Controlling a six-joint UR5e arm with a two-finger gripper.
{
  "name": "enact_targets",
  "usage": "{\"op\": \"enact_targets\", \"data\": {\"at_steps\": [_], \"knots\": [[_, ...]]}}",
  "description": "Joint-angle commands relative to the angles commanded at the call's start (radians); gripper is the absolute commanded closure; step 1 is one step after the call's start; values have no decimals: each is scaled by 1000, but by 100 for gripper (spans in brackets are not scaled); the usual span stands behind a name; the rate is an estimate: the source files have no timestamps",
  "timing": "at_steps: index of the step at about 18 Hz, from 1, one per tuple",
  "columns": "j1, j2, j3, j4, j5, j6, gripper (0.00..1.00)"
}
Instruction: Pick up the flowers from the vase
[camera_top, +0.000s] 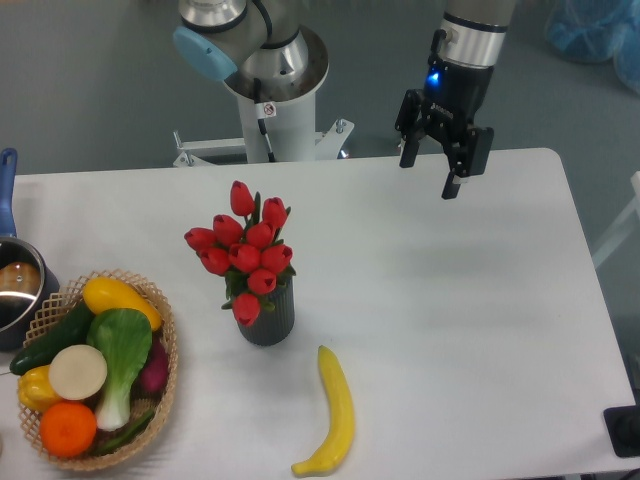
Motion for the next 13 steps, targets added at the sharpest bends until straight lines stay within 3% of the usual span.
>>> {"op": "enact_targets", "data": {"at_steps": [7, 13], "knots": [[-9, 0, -2, 2, -6, -2, 0], [-2, -9, -28, 3, -116, -11, 0]]}}
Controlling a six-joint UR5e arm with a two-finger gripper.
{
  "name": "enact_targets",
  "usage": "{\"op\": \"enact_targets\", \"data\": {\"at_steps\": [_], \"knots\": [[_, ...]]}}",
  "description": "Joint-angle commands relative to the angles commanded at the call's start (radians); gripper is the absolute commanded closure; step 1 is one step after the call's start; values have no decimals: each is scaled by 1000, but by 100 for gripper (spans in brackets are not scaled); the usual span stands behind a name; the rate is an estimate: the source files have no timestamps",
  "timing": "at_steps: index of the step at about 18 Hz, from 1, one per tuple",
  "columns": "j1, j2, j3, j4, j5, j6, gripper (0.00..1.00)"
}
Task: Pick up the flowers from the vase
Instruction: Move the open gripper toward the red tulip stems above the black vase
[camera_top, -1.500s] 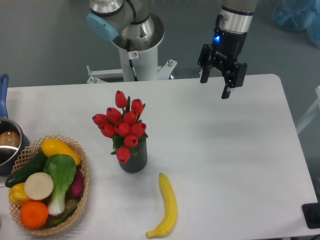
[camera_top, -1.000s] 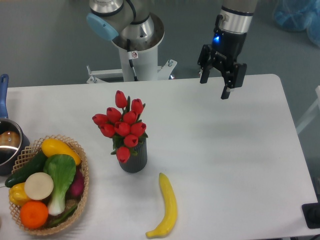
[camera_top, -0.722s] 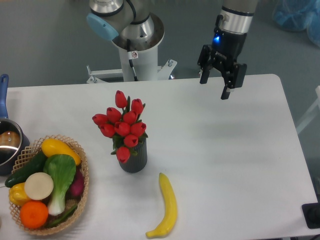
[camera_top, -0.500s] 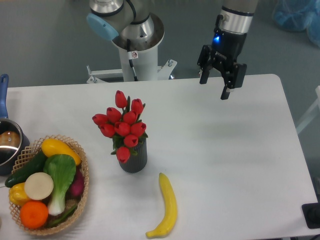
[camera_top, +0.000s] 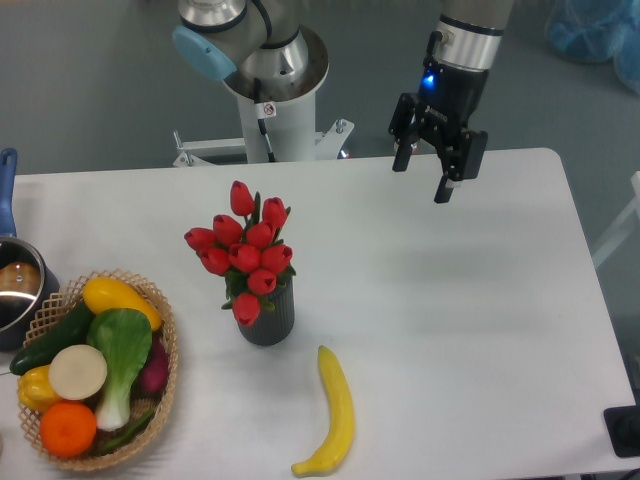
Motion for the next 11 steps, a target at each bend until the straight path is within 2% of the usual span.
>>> {"op": "enact_targets", "data": {"at_steps": [3, 6, 8, 11], "knots": [[-3, 8, -29, -2, -3, -52, 0], [-6, 9, -58, 18, -47, -207, 0], [-9, 8, -64, 40, -103, -262, 0], [-9, 3, -90, 87, -215, -267, 0]]}}
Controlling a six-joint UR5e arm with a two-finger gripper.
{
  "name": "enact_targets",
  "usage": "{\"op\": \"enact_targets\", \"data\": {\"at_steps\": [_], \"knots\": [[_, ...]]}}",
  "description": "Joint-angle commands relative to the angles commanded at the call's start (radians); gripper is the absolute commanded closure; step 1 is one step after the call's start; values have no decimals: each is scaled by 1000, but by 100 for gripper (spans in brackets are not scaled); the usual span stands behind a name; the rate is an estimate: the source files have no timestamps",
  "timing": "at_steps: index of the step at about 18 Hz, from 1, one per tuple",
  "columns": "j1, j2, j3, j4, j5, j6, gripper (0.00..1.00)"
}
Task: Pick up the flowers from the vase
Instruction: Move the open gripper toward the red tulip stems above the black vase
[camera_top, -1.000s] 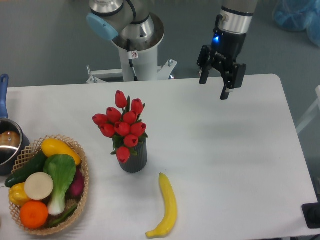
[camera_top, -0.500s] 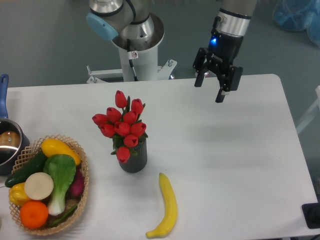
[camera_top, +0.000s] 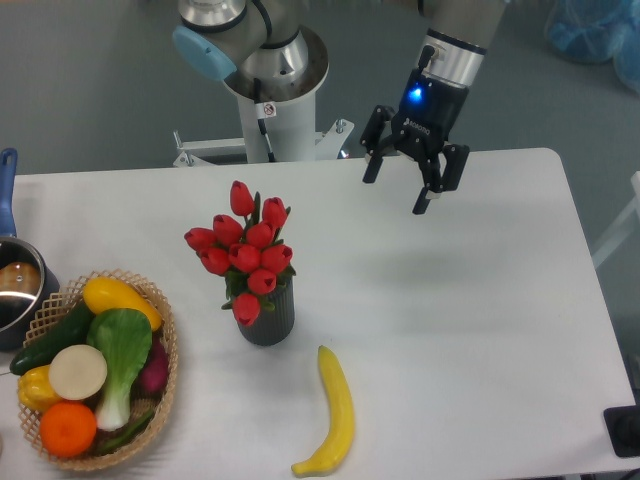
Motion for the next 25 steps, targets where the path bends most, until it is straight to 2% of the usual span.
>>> {"op": "enact_targets", "data": {"at_steps": [5, 8, 11, 22, 25], "knots": [[0, -3, -8, 16, -25, -15, 0], [2, -29, 0, 17, -120, -136, 0], [-3, -32, -3, 16, -175, -163, 0], [-72, -51, -49, 22, -161, -150, 0], [-93, -81, -61, 17, -172, -150, 0]]}}
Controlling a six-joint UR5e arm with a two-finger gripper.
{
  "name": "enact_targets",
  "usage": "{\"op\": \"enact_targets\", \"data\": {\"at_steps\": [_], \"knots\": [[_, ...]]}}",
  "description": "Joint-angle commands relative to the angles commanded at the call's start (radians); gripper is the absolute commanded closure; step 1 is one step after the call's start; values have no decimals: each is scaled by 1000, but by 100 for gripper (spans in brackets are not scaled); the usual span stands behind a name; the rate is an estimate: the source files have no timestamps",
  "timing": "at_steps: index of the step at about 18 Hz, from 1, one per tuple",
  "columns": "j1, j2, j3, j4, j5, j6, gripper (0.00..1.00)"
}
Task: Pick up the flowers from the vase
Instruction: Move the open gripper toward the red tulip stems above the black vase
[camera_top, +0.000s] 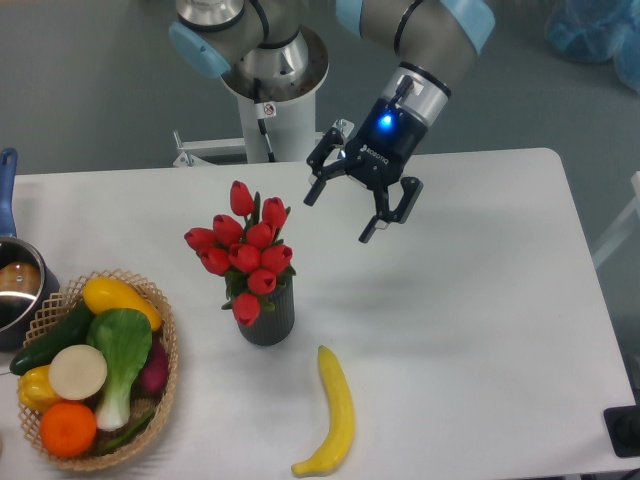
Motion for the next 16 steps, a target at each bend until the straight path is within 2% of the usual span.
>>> {"op": "enact_targets", "data": {"at_steps": [3, 5, 7, 16], "knots": [[-45, -67, 12, 3, -29, 2, 0], [-51, -112, 6, 3, -92, 5, 0], [-57, -114, 8, 2, -147, 5, 0], [-100, -115, -3, 5, -146, 11, 0]]}}
